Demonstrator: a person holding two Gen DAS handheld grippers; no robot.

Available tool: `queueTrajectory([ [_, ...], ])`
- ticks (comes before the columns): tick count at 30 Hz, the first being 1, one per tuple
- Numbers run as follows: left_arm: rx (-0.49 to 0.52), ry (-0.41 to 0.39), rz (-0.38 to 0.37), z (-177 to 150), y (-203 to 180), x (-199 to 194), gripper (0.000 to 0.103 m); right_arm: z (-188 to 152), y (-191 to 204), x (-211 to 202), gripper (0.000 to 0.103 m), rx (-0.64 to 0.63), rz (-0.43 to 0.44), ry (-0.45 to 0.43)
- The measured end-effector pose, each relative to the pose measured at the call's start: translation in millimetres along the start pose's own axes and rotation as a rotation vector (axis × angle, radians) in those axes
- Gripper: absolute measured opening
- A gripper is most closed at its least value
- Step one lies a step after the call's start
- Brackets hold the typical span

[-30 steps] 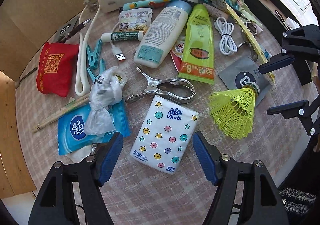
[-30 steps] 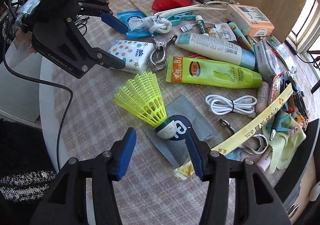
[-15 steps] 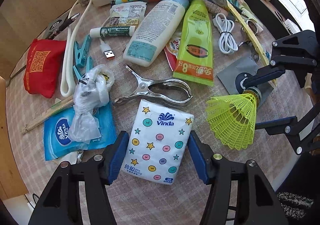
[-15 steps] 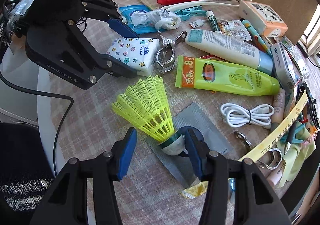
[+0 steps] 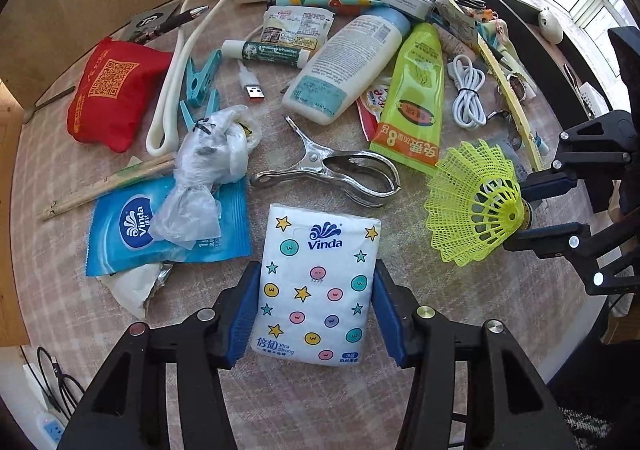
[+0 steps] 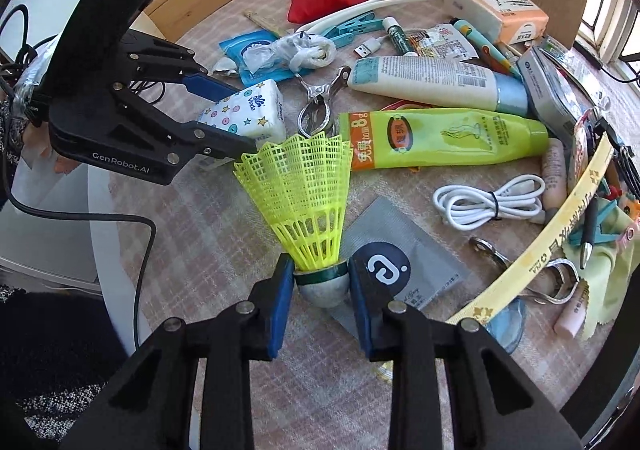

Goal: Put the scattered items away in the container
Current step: 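Carry the shuttlecock and tissue pack into the tray and release both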

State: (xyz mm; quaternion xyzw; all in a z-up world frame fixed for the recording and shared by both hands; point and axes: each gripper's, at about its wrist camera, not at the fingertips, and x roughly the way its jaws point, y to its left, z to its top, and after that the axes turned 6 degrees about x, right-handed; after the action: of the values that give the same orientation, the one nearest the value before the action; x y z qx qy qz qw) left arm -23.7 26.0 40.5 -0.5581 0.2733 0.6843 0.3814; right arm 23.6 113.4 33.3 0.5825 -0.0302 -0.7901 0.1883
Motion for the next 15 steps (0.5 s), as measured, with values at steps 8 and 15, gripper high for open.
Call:
queueTrajectory([
  [8,-0.025,-0.075,0.016,14.1,-3.5,-31.3,0.051,-8.2,-17.6,-41.4,0.027,0.097,-0.035,-0.094],
  [15,-0.013,-0.153,-0.032,80.2,-33.1,-46.5,0.051,-28.4,-76.7,-92.9,0.027,0.274,-0.12,-0.202],
])
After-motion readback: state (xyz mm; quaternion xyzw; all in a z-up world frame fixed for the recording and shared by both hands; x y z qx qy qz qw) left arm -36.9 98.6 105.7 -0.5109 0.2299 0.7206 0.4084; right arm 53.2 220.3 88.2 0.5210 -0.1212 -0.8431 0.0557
